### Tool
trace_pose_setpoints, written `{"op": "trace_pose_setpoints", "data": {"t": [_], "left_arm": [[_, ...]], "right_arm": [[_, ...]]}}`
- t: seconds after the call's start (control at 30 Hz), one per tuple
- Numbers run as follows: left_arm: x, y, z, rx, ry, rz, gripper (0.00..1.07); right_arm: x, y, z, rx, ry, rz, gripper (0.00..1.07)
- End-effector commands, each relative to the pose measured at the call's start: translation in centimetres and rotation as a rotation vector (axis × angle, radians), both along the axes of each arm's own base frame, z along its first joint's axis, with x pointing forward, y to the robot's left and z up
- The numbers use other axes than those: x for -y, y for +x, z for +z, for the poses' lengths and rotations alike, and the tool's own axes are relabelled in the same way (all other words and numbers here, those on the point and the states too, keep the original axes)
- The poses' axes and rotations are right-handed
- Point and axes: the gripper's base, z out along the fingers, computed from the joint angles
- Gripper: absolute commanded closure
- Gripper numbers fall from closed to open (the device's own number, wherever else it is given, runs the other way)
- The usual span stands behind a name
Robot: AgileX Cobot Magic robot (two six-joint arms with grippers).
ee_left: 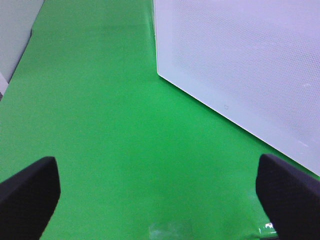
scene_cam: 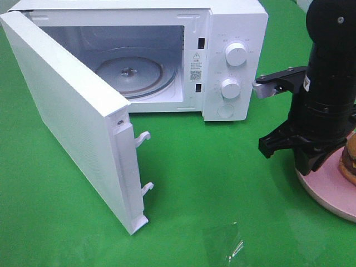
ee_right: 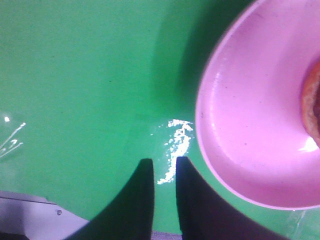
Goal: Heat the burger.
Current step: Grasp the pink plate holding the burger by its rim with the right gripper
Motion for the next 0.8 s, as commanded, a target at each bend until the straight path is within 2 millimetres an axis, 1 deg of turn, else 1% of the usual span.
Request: {"op": "trace_pose_setpoints", "data": {"t": [0.03,0.07,0.1,0.13,0.17,0.2,0.23,0.27,0.3,0.33,0.37,0.4,0.43,0.47,0.5,0.53,0.6,0.8], "left_arm": [[0.0,-0.2,-0.1,0.011,-0.004,-0.009,0.07],[0.0,-0.2,-0.1,0.011,-0.004,-0.009,0.07],[0.0,-0.2,-0.1,0.011,-0.004,-0.009,0.07],[0.0,-0.2,-0.1,0.011,-0.004,-0.009,0.07],[0.0,-0.2,-0.1,0.011,-0.004,-0.009,0.07],[0.0,-0.2,-0.1,0.011,-0.004,-0.009,0.07],[0.0,-0.2,-0.1,0.011,-0.004,-0.009,0.07],[0.0,-0.2,-0.1,0.011,-0.004,-0.009,0.07],[0.0,-0.2,-0.1,0.011,-0.004,-0.009,0.07],[0.0,-0.2,-0.1,0.011,-0.004,-0.009,0.07],[0.0,-0.2,-0.1,0.011,-0.004,-0.009,0.07],[0.0,-0.2,-0.1,0.011,-0.004,-0.009,0.07],[0.0,-0.2,-0.1,0.011,-0.004,-0.009,0.07],[0.0,-0.2,-0.1,0.011,-0.004,-0.009,0.07],[0.0,-0.2,-0.1,0.011,-0.004,-0.009,0.07],[0.0,-0.2,-0.1,0.011,-0.004,-0.009,0.07],[0.0,-0.2,-0.1,0.011,-0.004,-0.009,0.07],[0.0,-0.2,-0.1,0.011,-0.004,-0.009,0.07]], "right_arm": [[1.8,0.4,0.4,-0.024,-0.021,0.036,0.89],[1.8,0.4,0.4,-0.024,-0.021,0.036,0.89],[2.6,0.5,0.4,-0.043,-0.029,0.054,0.86],[2.6,0.5,0.4,-0.043,-0.029,0.054,0.86],[3.1,0.6,0.4,-0.052,-0.032,0.06,0.81],[3.6,0.7,0.4,-0.055,-0.032,0.06,0.7],[3.6,0.7,0.4,-0.055,-0.032,0.06,0.7],[3.8,0.9,0.4,-0.042,-0.031,0.066,0.54],[3.8,0.9,0.4,-0.042,-0.031,0.066,0.54],[3.9,1.3,0.4,-0.008,-0.022,0.072,0.38],[3.9,1.3,0.4,-0.008,-0.022,0.072,0.38],[3.8,1.6,0.4,0.032,-0.011,0.08,0.29],[3.8,1.6,0.4,0.032,-0.011,0.08,0.29],[3.7,1.9,0.4,0.057,-0.003,0.084,0.12],[3.7,1.9,0.4,0.057,-0.003,0.084,0.12],[3.6,1.9,0.4,0.071,0.002,0.087,0.07],[3.6,1.9,0.3,0.075,0.004,0.088,0.07],[3.6,1.8,-0.3,0.093,0.014,0.095,0.13]]}}
